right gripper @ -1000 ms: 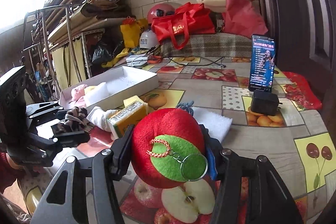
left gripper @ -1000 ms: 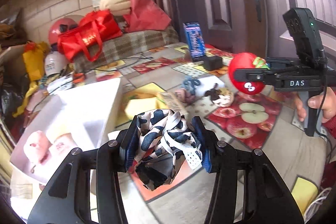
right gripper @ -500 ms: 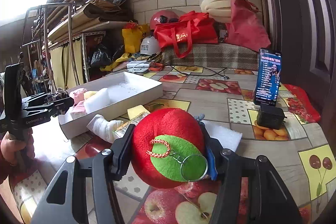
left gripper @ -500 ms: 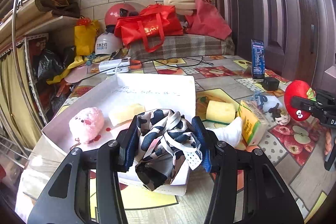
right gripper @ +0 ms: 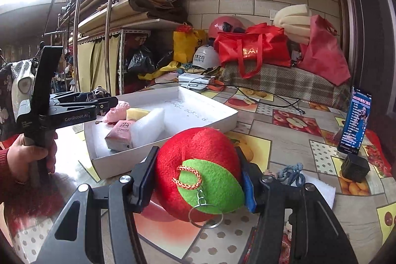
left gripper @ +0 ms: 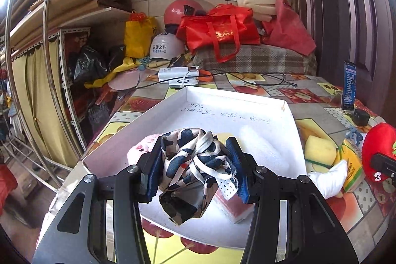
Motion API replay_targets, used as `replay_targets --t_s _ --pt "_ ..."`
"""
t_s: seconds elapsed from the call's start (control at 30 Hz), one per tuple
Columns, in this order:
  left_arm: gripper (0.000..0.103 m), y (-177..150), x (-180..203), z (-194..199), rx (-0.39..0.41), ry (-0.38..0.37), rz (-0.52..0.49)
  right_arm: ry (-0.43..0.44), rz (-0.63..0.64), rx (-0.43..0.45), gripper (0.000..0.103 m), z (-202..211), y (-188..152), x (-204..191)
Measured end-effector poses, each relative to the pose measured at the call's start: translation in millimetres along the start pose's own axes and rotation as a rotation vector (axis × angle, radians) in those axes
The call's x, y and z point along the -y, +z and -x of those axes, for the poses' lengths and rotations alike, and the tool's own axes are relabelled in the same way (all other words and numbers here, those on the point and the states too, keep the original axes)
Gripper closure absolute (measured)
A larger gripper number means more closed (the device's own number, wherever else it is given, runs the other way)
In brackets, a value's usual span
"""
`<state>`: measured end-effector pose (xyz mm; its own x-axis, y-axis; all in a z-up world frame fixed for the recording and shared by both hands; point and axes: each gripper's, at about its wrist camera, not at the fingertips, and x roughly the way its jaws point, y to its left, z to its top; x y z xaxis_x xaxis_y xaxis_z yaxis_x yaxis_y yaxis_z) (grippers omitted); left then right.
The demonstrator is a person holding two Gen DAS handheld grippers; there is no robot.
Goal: Organize soft objects
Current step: 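Carry the scrunchie with the left tool while the right tool carries the apple plush to the box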
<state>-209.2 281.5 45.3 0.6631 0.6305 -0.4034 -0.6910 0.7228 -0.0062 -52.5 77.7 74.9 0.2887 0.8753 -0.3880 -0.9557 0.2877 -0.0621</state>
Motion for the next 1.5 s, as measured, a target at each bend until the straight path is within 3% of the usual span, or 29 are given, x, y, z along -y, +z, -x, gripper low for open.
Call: replay_targets --t_s 0.43,0.67,1.0,1.5 --pt "0.054 8 -27 -19 0.003 0.063 0.094 0.012 -0.036 0.008 0.046 -40 19 -27" --pt "0.054 11 -35 -26 -0.006 0.063 0.136 -0.008 -0.136 -0.027 0.046 -68 27 -22" --pt "0.054 14 -32 -31 0.003 0.073 0.102 -0.015 -0.106 -0.059 0.046 -93 38 -42" --pt "0.054 17 -32 -42 -0.020 0.074 0.115 -0.049 -0.139 -0.116 0.046 -132 51 -42"
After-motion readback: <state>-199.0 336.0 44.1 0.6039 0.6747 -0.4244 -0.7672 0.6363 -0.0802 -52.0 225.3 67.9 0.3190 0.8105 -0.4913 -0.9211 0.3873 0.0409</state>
